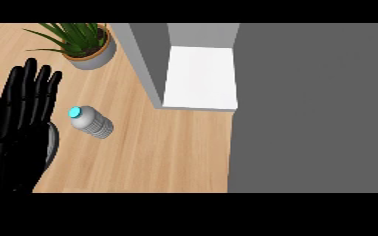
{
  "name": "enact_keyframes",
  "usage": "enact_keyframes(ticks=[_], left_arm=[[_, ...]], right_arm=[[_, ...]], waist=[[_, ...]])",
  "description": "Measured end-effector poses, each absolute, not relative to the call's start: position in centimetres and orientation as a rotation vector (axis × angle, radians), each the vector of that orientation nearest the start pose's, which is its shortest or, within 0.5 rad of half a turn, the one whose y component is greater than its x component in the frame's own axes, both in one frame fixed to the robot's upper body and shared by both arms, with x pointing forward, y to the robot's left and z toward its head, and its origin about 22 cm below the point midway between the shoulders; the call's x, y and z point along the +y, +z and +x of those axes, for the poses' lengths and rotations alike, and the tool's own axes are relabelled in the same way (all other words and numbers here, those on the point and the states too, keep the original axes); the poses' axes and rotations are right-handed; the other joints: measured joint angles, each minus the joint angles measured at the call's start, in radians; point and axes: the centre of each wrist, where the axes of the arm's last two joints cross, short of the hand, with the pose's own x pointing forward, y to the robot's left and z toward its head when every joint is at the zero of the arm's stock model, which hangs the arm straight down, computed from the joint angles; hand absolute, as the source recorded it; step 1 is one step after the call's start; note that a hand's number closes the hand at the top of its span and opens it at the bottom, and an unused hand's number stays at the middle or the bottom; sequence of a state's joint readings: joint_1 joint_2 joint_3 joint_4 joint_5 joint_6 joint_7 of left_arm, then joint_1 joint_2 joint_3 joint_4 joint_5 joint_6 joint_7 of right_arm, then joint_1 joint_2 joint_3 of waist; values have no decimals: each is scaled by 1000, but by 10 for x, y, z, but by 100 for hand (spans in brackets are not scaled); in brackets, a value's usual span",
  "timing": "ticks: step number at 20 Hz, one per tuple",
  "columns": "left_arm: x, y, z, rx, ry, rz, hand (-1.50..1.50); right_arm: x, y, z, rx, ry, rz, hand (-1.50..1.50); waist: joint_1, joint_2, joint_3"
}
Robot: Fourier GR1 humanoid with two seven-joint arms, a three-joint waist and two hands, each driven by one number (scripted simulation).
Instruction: Pick up the bottled water, place it into the cabinet and close the cabinet
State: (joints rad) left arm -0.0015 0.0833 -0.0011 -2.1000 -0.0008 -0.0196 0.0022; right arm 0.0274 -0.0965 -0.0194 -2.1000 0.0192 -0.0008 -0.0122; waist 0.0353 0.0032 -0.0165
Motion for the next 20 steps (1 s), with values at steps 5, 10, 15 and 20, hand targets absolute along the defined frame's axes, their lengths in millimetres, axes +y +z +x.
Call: enact_keyframes(ticks=[5, 10, 15, 20], left_arm=[[257, 121, 210, -2083, 56, 264, -150], [267, 117, 207, -1964, 394, 424, -150], [254, 136, 192, -1910, 547, 464, -150], [241, 161, 167, -1890, 588, 493, -150]], right_arm=[[-242, 124, 193, -2094, 130, -59, -150], [-227, 127, 174, -2044, 183, 136, -150], [-215, 142, 150, -2016, 204, 233, -150], [-196, 156, 133, -1996, 213, 267, -150]], waist=[[-27, -3, 12], [-32, -7, 15], [-36, -7, 16], [-35, -6, 17]])
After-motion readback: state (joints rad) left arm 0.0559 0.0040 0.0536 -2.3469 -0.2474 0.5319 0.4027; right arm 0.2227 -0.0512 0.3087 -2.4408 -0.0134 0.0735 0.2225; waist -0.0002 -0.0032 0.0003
